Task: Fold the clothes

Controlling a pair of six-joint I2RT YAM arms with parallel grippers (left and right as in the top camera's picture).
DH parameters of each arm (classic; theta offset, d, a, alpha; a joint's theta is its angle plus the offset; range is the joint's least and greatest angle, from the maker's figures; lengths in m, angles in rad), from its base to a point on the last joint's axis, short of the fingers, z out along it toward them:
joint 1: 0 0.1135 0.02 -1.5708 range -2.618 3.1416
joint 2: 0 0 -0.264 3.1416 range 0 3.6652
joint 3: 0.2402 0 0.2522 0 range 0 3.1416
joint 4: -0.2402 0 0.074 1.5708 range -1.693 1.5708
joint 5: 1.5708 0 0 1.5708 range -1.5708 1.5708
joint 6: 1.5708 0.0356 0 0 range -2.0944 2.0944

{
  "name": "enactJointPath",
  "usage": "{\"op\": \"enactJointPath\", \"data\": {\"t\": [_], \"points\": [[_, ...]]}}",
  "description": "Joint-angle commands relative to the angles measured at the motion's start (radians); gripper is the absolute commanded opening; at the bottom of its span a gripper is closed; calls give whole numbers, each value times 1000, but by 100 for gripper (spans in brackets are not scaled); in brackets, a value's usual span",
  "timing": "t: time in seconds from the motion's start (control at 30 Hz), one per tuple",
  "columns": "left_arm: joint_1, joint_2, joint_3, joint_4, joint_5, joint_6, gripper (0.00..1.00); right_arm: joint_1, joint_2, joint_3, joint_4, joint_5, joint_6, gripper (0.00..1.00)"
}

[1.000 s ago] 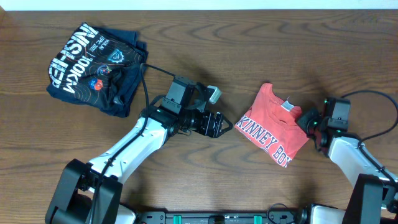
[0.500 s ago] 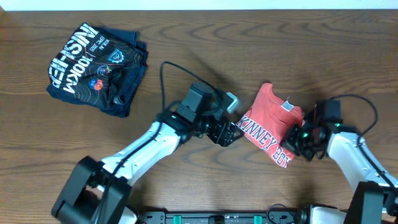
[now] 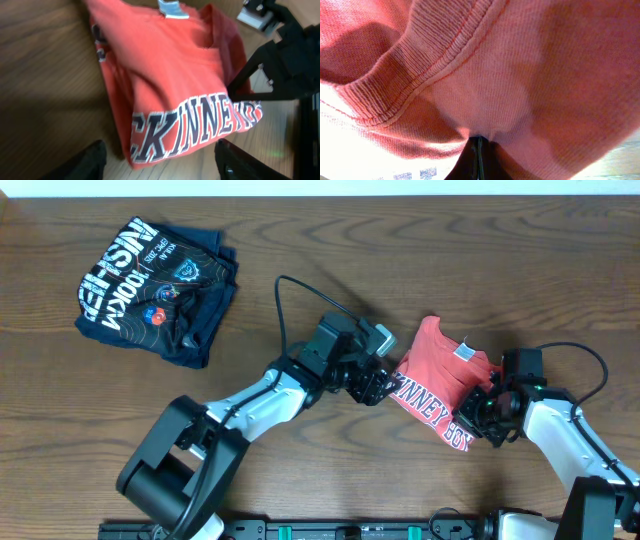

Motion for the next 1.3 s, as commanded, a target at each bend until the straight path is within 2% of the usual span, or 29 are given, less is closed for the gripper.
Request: {"op": "enactJointPath", "data": {"t": [0.0,0.1,0.17,0.3,0.33,0.47,0.63,0.7,0.9,1.0,1.1,1.13,1.17,1.27], "points": [[-31,53,17,39,-4,-13,68,-22,51,-47,-15,305,-27,1],[-48,103,17,85,-4,-31,62,-22,51,-45,-16,305,-27,1],[-51,129,17,113,-3,-69,53,-22,51,-45,-16,305,-27,1],[-51,141,17,74,0,-96,19,-22,51,-45,-16,306,-27,1],[-50,140,17,55,0,-97,6,-23,51,-44,-16,306,-31,1],[-34,135,17,-30,0,-180,6,-32,51,-19,-15,305,-73,2],[-6,96,17,-159,13,-247,6,-32,51,57,-21,211,-318,3],[-5,64,17,-221,23,-259,6,-32,51,108,-49,152,-384,6],[-7,-63,17,-416,-29,-367,6,-32,51,213,-106,-26,-441,14],[-11,-127,17,-549,-142,-465,6,-32,51,245,-125,-98,-446,17],[-26,-171,17,-628,-188,-496,6,-32,51,249,-134,-165,-445,17],[-34,-177,17,-632,-187,-496,11,-31,51,249,-142,-182,-445,17],[-43,-182,17,-636,-187,-496,27,-28,51,247,-149,-198,-445,16],[-74,-182,17,-639,-188,-496,49,-10,51,230,-176,-243,-445,14]]}}
